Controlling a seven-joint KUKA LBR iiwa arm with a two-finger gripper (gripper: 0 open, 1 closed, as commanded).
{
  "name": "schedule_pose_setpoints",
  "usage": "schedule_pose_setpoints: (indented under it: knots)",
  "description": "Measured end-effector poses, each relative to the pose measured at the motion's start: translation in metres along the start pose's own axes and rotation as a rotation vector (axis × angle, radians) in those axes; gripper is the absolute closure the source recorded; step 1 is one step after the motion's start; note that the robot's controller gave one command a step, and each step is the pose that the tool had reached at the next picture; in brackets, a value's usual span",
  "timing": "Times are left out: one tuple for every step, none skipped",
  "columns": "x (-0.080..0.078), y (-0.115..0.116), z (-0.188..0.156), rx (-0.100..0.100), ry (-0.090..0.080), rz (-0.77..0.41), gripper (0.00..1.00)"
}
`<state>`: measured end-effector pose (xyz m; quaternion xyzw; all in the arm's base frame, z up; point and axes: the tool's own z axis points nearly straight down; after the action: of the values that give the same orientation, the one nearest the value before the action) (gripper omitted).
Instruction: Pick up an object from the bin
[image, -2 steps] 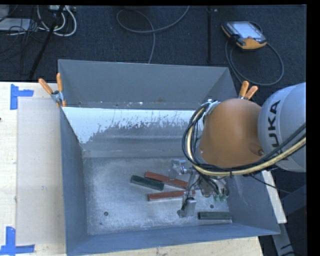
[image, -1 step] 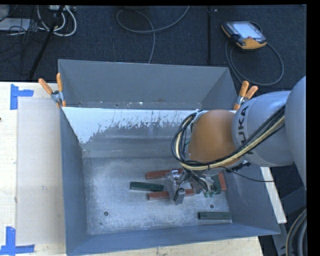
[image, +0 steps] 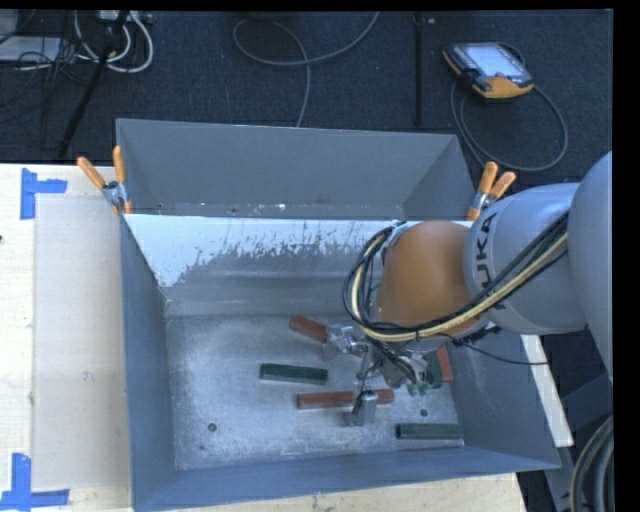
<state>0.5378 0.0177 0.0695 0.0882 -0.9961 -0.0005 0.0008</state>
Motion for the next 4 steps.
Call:
schedule_pose_setpoints:
  knots:
    - [0.000,0.000,0.000,0.000,-0.001,0.001,1.00]
    - [0.000,0.000,0.000,0.000,-0.001,0.001,1.00]
    - [-0.002,0.011,0.000,0.002,-0.001,-0.042,1.00]
    - [-0.030,-0.013,-0.115,0.001,-0.002,-0.085,1.00]
